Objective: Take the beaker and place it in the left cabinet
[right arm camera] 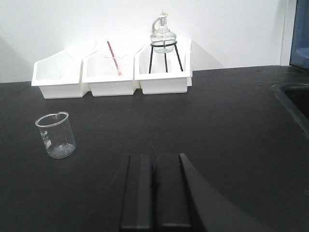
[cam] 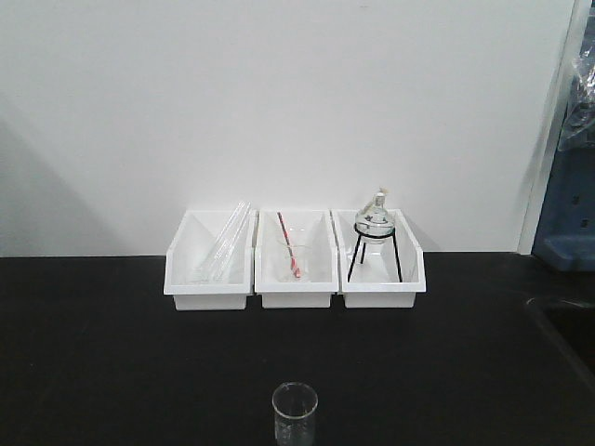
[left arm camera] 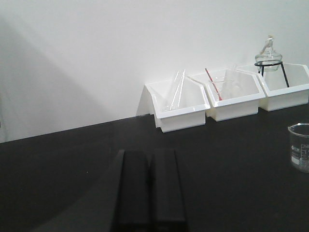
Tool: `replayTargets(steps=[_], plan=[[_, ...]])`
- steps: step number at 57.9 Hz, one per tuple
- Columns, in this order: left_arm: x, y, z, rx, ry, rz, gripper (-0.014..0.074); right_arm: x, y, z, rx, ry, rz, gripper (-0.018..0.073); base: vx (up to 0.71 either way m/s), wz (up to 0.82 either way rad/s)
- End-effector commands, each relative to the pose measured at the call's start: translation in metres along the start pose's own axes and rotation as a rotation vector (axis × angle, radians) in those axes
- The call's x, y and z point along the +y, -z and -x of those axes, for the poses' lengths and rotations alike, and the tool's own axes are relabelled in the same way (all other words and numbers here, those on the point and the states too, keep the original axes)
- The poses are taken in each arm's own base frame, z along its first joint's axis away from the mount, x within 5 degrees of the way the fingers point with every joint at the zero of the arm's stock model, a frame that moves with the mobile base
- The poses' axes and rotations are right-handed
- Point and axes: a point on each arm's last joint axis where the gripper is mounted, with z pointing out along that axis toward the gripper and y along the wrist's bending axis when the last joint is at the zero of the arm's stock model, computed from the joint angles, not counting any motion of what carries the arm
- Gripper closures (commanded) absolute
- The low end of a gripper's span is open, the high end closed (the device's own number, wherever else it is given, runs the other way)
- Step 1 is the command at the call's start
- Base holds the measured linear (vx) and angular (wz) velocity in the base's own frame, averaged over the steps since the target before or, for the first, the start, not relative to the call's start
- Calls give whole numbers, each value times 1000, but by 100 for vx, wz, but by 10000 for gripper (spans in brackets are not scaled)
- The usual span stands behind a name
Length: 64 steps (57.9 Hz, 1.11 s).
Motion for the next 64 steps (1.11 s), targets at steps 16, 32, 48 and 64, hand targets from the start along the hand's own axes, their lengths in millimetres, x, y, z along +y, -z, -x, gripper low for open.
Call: replayTargets(steps=[16,32,48,64], plan=[[0,1,3,-77,6,7,595,1,0,6,-72,16,8,568,0,0],[0,1,3,-77,6,7,595,1,0,6,-72,16,8,568,0,0],[0,1,3,-77,6,7,595,1,0,6,-72,16,8,568,0,0],[0,1,3,-77,6,7,595,1,0,6,-75,16,9,568,0,0]])
